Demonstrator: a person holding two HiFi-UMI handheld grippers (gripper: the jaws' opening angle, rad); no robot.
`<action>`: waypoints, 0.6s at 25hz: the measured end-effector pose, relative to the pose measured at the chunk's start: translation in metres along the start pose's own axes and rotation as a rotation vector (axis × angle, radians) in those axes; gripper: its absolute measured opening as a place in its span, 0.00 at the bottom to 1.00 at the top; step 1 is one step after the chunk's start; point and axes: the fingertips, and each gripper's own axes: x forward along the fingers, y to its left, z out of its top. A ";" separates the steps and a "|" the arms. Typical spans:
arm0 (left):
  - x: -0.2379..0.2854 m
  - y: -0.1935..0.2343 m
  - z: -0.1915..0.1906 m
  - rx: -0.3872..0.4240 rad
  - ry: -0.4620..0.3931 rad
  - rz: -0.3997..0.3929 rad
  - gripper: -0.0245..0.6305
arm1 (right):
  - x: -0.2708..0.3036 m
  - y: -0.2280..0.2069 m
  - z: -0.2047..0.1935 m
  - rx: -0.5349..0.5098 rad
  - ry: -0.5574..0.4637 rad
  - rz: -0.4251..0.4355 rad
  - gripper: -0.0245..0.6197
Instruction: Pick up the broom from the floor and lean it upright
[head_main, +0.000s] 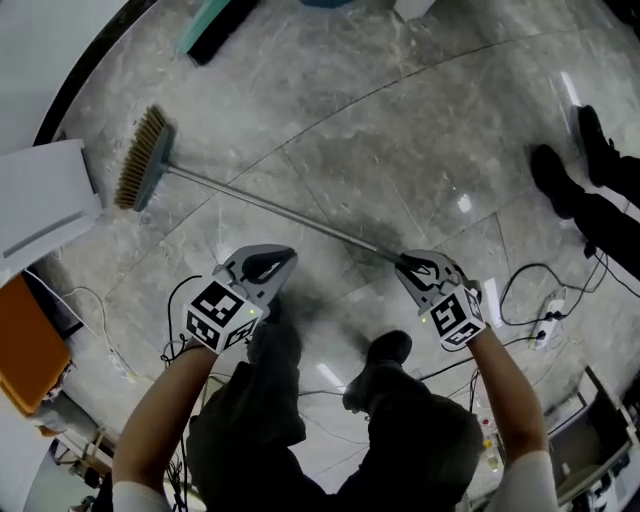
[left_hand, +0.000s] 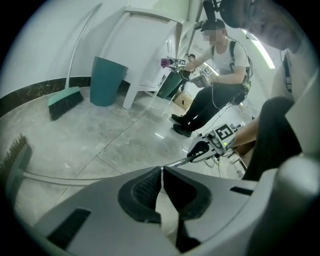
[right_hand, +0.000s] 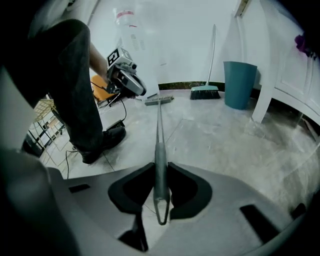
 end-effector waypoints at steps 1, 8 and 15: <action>-0.010 -0.001 0.007 -0.017 -0.012 0.009 0.06 | -0.009 0.000 0.011 0.003 0.000 -0.001 0.17; -0.124 -0.011 0.048 -0.124 -0.029 0.111 0.06 | -0.082 0.014 0.120 0.046 -0.004 -0.020 0.17; -0.231 -0.059 0.108 -0.193 -0.068 0.134 0.06 | -0.138 0.044 0.242 0.129 -0.034 -0.050 0.17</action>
